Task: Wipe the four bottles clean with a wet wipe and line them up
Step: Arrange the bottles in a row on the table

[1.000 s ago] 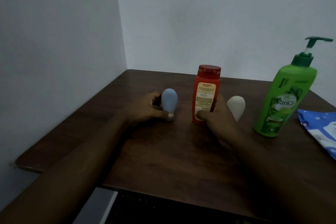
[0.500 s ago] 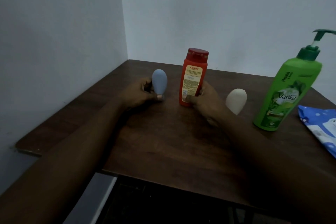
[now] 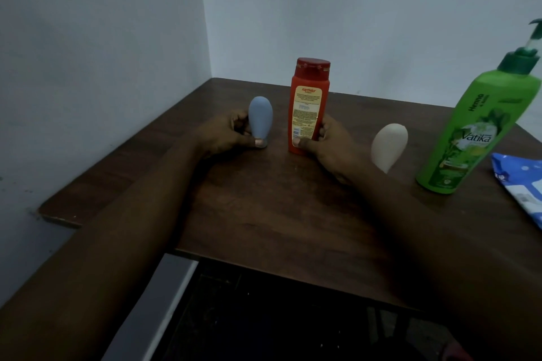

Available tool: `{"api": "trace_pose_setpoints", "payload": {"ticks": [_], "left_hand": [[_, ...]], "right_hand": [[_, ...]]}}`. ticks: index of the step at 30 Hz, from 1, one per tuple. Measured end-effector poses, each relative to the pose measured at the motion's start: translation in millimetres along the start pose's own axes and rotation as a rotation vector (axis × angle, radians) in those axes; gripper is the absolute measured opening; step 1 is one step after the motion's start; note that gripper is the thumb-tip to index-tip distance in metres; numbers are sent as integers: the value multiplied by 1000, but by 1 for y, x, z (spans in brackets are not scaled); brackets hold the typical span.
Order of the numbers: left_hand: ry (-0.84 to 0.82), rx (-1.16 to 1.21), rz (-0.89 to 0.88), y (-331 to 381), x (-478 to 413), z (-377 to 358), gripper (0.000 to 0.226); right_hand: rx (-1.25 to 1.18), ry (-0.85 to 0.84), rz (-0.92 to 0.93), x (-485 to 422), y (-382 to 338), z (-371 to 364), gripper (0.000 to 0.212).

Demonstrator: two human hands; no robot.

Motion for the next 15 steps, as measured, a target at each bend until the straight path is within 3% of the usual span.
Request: {"api": "trace_pose_setpoints", "payload": {"ticks": [15], "left_hand": [[10,18,20,-5,1,2,58]], "right_hand": [[-12,-47,-12,-5,9,-1,62]]}}
Point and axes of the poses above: each hand's wrist, its own x-axis away from the middle knuckle, its own z-axis out of the back of the hand, y = z × x, the point moved 7 cm from there along -x, towards the middle knuckle, and after that the axes turned 5 degrees about z, right-handed, at the moved point
